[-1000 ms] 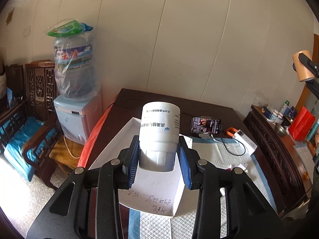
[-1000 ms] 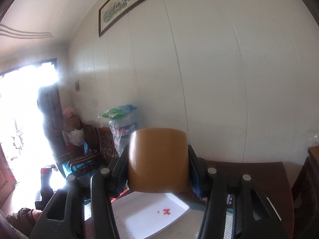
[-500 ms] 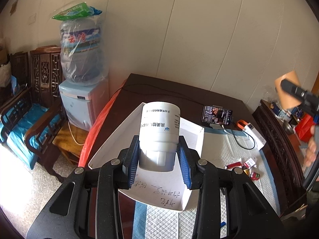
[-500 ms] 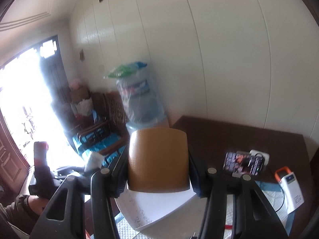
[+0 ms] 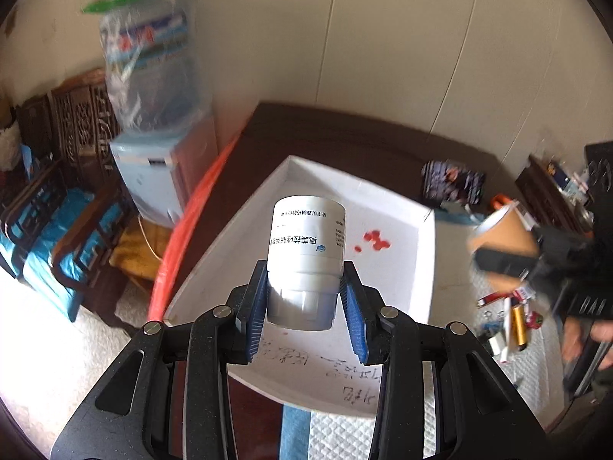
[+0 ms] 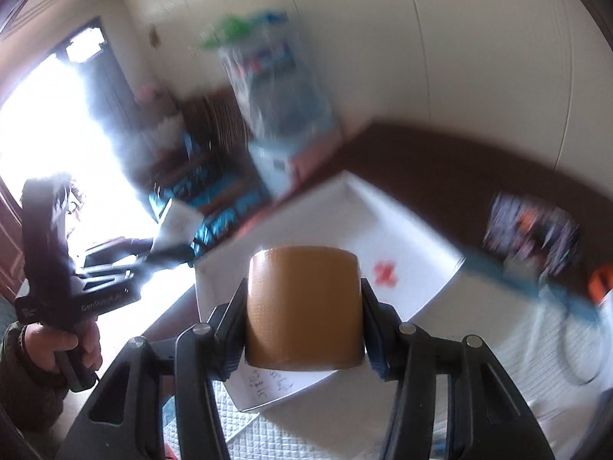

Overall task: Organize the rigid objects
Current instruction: 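Carry the pill bottle and tape roll over the white tray with both grippers, then open both grippers to drop the bottle and tape roll into the tray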

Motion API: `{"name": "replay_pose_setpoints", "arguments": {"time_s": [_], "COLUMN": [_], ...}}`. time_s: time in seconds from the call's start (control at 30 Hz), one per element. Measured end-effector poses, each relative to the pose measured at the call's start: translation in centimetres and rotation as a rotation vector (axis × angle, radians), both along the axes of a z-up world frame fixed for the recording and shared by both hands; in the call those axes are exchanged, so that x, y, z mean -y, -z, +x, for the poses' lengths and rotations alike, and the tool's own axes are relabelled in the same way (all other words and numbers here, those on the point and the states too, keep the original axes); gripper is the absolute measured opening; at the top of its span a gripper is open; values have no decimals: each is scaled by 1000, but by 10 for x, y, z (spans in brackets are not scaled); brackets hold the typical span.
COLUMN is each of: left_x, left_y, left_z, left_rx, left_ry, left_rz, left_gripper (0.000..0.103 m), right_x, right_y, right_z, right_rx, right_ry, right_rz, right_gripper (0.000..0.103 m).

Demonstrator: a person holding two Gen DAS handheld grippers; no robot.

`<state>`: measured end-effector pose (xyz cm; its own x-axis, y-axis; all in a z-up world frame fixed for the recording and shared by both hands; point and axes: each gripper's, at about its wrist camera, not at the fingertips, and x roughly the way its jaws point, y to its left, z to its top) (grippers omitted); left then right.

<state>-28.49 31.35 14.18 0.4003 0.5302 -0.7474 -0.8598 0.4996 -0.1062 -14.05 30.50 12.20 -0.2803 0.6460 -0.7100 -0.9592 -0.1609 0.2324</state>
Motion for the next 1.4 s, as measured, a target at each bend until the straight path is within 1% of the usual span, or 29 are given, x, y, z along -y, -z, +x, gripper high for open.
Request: {"name": "replay_pose_setpoints", "arguments": {"time_s": [0.07,0.17,0.23,0.4,0.57,0.6,0.63,0.67,0.7,0.73,0.8,0.9,1.1,1.2,1.27,1.4], "left_x": [-6,-10,-12,-23,-29,-30,-32,-35,-36,-37,-38,-34,-13,2,13,32], "left_y": [13,32,42,59,65,67,68,69,70,70,68,63,39,28,22,18], "left_z": [10,19,24,31,30,29,27,24,22,20,15,12,12,17,23,39], "left_rx": [-43,-64,-79,-116,-114,-106,-95,-80,-69,-55,-30,-15,34,60,71,67], "left_ry": [-11,-19,-28,-48,-67,-72,-77,-88,-99,-112,-126,-137,-86,-40,7,87], "left_rz": [-11,-53,-67,-97,-124,-136,-148,-160,-161,-151,-136,-113,-56,-35,-23,-16], "left_gripper": [36,36,36,37,37,38,48,60,87,102,103,103,103,103,103,103], "right_x": [-10,-18,-23,-32,-36,-35,-34,-32,-31,-30,-25,-14,1,6,13,32], "right_y": [16,32,41,55,59,58,57,54,54,52,50,44,23,12,6,-3], "right_z": [-6,-15,-18,-19,-18,-17,-16,-13,-12,-9,0,10,18,22,25,35], "right_rx": [2,21,24,59,89,88,81,63,63,61,26,-6,-35,-65,-79,-87], "right_ry": [-2,0,-1,7,15,18,20,23,36,56,87,142,193,212,228,280], "right_rz": [-39,-72,-103,-153,-157,-148,-139,-127,-121,-109,-91,-69,-2,34,58,107], "right_gripper": [52,52,52,52,52,52,56,73,86,91,102,103,103,103,103,103]}}
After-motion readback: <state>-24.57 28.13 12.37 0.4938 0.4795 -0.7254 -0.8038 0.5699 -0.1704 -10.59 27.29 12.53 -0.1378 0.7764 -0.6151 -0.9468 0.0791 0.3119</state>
